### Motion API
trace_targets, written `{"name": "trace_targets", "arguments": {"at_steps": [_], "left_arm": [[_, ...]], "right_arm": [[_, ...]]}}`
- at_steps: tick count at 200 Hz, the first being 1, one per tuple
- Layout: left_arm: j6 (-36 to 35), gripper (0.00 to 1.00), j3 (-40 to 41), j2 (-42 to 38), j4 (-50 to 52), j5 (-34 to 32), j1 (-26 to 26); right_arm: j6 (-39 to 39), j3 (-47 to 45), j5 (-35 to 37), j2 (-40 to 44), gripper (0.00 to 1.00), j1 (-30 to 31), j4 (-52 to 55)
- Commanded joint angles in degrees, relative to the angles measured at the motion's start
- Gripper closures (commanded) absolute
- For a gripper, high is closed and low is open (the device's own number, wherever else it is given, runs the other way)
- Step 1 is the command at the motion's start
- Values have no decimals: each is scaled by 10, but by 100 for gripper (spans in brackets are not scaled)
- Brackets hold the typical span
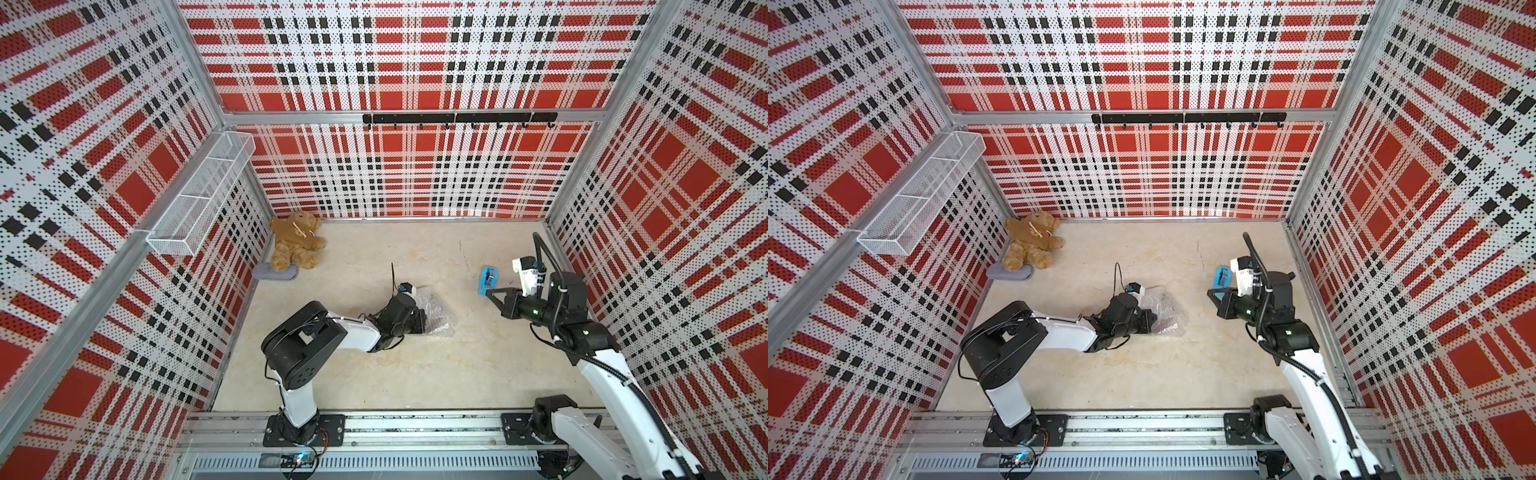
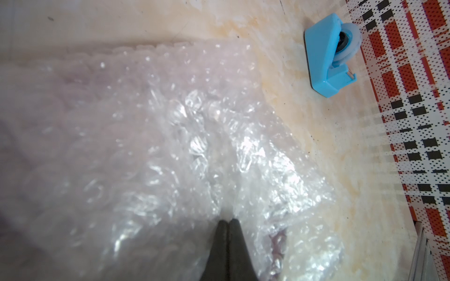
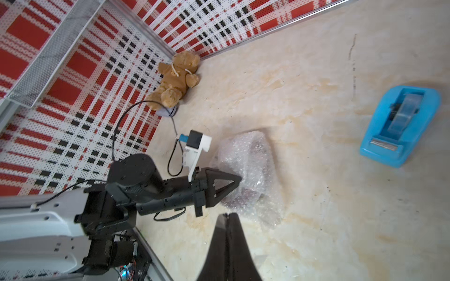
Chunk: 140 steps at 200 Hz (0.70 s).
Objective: Wrap dinner plates in bubble wrap
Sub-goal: Tear off the tape using the Tape Cutter, then stick the tape on the bubble wrap.
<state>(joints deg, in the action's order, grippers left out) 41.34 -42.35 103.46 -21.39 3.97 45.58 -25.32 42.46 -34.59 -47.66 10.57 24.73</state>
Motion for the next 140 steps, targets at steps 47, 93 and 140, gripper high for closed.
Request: {"name": "trace_targets", "arguments": {"at_steps": [47, 93, 140], "left_arm": [[-1, 100, 27, 23, 95, 13, 13], [-5, 100, 27, 25, 93, 19, 13], [-11, 100, 28, 29, 79, 34, 11]], "right_arm": [[3, 7, 34, -73, 100, 172, -25], [-31, -9, 38, -209, 100, 204, -175], [-32, 58, 49, -391, 100, 206, -242]]}}
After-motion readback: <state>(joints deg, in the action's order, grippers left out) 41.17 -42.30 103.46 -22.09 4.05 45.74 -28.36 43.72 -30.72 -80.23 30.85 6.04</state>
